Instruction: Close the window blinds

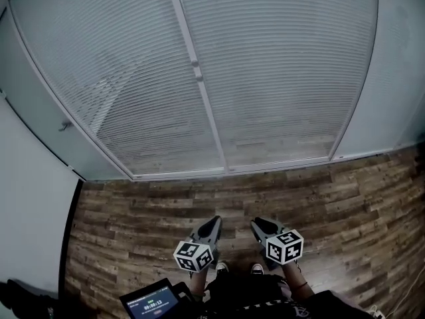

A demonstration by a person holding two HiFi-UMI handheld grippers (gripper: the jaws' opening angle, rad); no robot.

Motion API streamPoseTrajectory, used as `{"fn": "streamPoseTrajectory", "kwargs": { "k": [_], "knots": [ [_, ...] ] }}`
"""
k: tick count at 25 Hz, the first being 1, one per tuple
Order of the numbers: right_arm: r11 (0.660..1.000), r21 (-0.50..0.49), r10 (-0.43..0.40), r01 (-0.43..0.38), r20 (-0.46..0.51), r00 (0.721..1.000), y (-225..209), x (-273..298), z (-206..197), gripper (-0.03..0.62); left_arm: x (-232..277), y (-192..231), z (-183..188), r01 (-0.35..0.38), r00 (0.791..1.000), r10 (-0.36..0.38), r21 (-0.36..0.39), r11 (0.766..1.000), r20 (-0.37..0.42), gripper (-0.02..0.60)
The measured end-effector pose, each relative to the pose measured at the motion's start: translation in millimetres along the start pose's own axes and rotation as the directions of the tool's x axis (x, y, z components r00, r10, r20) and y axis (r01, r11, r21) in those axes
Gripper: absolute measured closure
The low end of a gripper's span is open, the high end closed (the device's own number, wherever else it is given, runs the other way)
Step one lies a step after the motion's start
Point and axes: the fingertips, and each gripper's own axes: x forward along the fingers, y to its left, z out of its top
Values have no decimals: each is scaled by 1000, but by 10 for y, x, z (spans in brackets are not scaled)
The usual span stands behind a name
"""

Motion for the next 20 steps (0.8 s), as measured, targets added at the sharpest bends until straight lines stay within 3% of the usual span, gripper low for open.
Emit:
{"fn": "streamPoseTrajectory", "kwargs": {
  "k": [3, 7, 14, 20],
  "knots": [
    [1000, -23, -3, 2, -4, 1000, 120, -103, -68, 516, -126, -7, 57, -13, 999, 13, 0, 1000, 33, 575],
    [999, -31, -13, 13, -8, 1000, 397, -169, -253, 516, -478, -66, -13, 22, 999, -23, 30, 999, 38, 575],
    [999, 8, -44, 44, 11, 999, 1126, -200, -714, 516, -1361, -124, -333, 79, 997, -77, 88, 993, -25, 575],
    [1000, 4, -31, 31, -21, 999, 1930, -146, -1261, 516, -2036, 85, -606, 105, 993, -103, 44, 994, -50, 575]
  ]
}}
